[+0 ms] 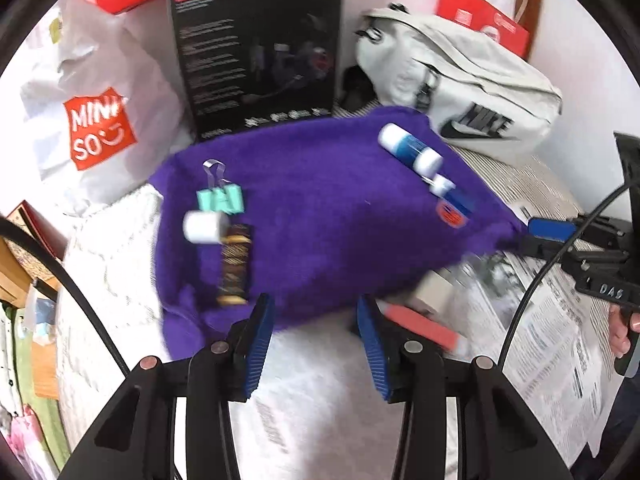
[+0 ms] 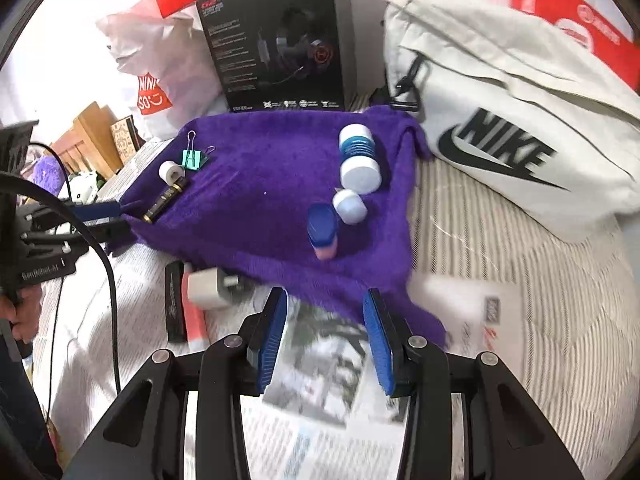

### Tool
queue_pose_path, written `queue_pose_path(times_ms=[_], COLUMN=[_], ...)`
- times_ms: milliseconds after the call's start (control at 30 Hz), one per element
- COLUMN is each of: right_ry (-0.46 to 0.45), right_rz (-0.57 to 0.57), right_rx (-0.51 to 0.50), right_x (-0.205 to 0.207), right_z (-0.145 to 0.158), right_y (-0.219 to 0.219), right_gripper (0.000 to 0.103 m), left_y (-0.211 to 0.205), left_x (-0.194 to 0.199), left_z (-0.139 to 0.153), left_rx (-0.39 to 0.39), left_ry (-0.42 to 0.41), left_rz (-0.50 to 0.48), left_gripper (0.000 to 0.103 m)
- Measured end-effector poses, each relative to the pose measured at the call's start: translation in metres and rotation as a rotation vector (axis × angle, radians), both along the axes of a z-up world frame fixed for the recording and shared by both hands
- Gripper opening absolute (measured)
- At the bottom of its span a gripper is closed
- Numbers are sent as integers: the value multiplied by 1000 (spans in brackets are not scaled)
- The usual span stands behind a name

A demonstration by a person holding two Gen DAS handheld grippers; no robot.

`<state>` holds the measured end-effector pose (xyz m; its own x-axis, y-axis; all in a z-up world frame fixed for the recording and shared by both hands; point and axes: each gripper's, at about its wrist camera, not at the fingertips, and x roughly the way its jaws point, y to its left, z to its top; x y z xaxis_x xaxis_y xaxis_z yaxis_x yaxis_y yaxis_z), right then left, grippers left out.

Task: Organize rigid objects
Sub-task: 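Grasp the black Horizon pen with the left gripper while the right gripper moves to the clear plastic cup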

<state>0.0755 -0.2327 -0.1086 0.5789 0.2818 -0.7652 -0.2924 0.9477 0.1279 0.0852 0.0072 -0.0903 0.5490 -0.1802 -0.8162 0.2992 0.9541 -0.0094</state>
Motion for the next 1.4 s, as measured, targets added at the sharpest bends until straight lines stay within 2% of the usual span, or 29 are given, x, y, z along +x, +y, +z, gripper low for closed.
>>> queue_pose_path(times_ms=[167, 400, 800, 1033, 1233, 1400], right_ry=[-21, -29, 13, 18, 32, 40], right_rz=[-21, -37, -30, -35, -35, -42], right_rx=[11, 22, 23, 28, 28, 25], right_x=[-25, -37, -34, -35, -34, -34], right_z=[7, 6, -11, -13, -17, -19], right_y=[-14, -23, -20, -23, -23, -27], right_gripper=[43, 45, 45, 45, 45, 45], left_y=[-21, -40, -46, -32, -48, -53], left_x=[-14, -6, -12, -25, -15, -19], left_z=[-22, -43, -46, -43, -48, -52], left_rx=[-50, -42, -25, 12, -35, 1], left_ry=[53, 119, 122, 117, 142, 137], left_rz=[-15, 5, 1, 22, -8, -19], left_gripper=[41, 41, 52, 49, 50, 52])
